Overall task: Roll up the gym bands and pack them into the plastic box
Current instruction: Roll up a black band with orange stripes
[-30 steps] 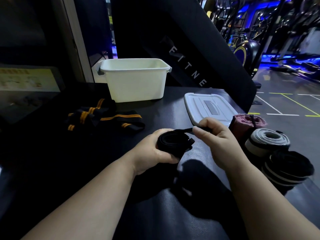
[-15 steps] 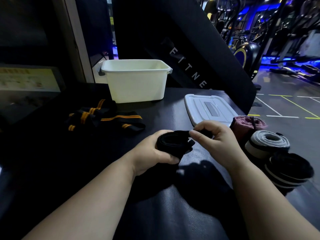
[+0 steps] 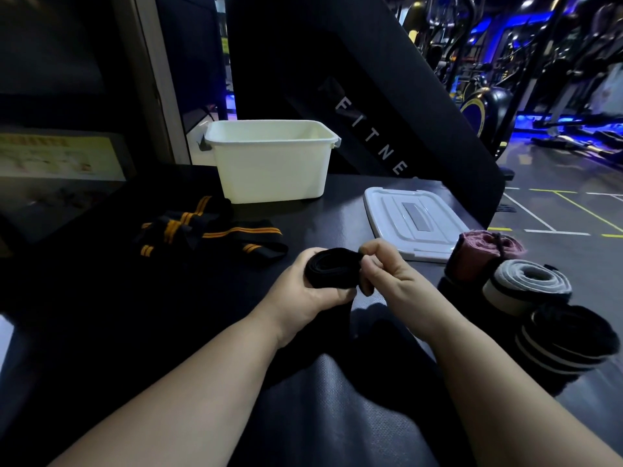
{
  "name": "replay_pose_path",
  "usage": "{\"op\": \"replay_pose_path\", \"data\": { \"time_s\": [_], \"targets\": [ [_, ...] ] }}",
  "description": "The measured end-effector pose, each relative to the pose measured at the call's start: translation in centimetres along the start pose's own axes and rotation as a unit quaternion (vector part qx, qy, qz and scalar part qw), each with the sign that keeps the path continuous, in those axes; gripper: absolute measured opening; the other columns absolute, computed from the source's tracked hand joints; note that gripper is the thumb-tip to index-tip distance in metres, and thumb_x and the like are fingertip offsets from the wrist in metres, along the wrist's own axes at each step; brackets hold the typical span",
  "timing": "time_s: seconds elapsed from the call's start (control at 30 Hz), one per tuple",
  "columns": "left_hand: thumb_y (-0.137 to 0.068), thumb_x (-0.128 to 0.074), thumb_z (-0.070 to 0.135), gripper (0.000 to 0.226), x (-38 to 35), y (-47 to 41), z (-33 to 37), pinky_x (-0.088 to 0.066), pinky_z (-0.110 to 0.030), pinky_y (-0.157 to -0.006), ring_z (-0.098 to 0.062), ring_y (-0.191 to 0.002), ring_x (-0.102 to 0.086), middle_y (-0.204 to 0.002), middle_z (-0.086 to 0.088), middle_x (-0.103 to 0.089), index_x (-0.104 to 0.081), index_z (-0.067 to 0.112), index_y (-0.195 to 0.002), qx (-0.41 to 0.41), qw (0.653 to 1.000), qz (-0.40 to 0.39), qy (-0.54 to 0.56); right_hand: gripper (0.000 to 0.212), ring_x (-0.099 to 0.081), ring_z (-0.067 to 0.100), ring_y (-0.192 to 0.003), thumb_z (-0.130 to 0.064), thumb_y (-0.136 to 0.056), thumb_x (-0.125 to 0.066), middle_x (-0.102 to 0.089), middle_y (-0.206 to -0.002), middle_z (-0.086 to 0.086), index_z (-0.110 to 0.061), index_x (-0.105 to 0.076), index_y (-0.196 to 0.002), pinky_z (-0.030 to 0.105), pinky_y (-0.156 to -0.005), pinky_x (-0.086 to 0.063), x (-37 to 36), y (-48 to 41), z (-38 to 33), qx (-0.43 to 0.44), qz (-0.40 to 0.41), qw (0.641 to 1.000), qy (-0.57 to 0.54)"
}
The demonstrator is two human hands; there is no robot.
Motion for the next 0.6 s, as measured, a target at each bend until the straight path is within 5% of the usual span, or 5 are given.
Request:
{"op": "replay_pose_path", "data": {
  "time_s": [0.13,0.23,0.4,0.5,0.6],
  "targets": [
    [-0.057,-0.084,0.02,0.059,0.0,-0.4,-0.1,-0.053,-0.034,-0.091,-0.015,-0.097,-0.067,-0.102,-0.007,-0.07,-0.059,0.015,-0.111,-0.016,0.999,0.034,-0.018,0.015,-0.044,0.008,-0.074,-0.032,-0.093,-0.045,-0.046,-0.071,-0.005,-0.018,-0.048,-0.096,0.019,-0.078,-0.037,0.1,0.2,0.3,0.009,-0.015,1.0,-0.013],
    [-0.057,-0.086,0.021,0.058,0.0,-0.6,-0.1,-0.053,-0.029,-0.088,-0.009,-0.092,-0.066,-0.097,0.001,-0.07,-0.058,0.018,-0.108,-0.015,0.998,0.051,-0.016,0.03,-0.041,0.018,-0.08,-0.044,-0.09,-0.05,-0.046,-0.08,0.006,-0.014,-0.051,-0.093,0.033,-0.08,-0.034,-0.1,0.2,0.7,0.005,-0.029,1.0,-0.006],
    [-0.068,-0.079,0.004,0.063,0.9,-0.1,0.6,-0.051,-0.023,-0.087,-0.008,-0.098,-0.061,-0.109,-0.003,-0.062,-0.047,0.019,-0.121,0.038,0.998,-0.056,0.008,0.031,-0.042,0.008,-0.082,-0.034,-0.093,-0.046,-0.045,-0.084,-0.001,-0.003,-0.048,-0.093,0.026,-0.082,-0.036,0.1,0.0,1.0,-0.005,-0.029,1.0,0.0],
    [-0.066,-0.062,-0.001,0.08,1.3,-0.1,0.9,-0.047,-0.032,-0.094,-0.016,-0.105,-0.057,-0.123,-0.006,-0.054,-0.033,0.026,-0.136,0.065,0.991,-0.115,0.036,0.025,-0.039,0.012,-0.082,-0.035,-0.092,-0.048,-0.043,-0.083,-0.002,-0.011,-0.047,-0.088,0.032,-0.083,-0.035,0.4,0.0,1.3,-0.011,-0.024,1.0,0.002],
    [-0.071,-0.062,-0.007,0.104,1.6,-0.1,0.9,-0.046,-0.026,-0.095,-0.011,-0.109,-0.058,-0.128,0.0,-0.053,-0.011,0.041,-0.149,0.05,0.987,-0.15,0.021,0.025,-0.038,0.015,-0.08,-0.042,-0.087,-0.056,-0.042,-0.082,0.001,-0.018,-0.048,-0.086,0.035,-0.08,-0.034,0.5,0.1,1.5,-0.02,-0.026,0.999,0.007]
  ]
}}
Point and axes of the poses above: each hand's wrist, its own y-axis away from the middle knuckle, its own x-axis out of the back of the hand, z = x × y, the point moved 1 cm from there along -y, towards the middle knuckle
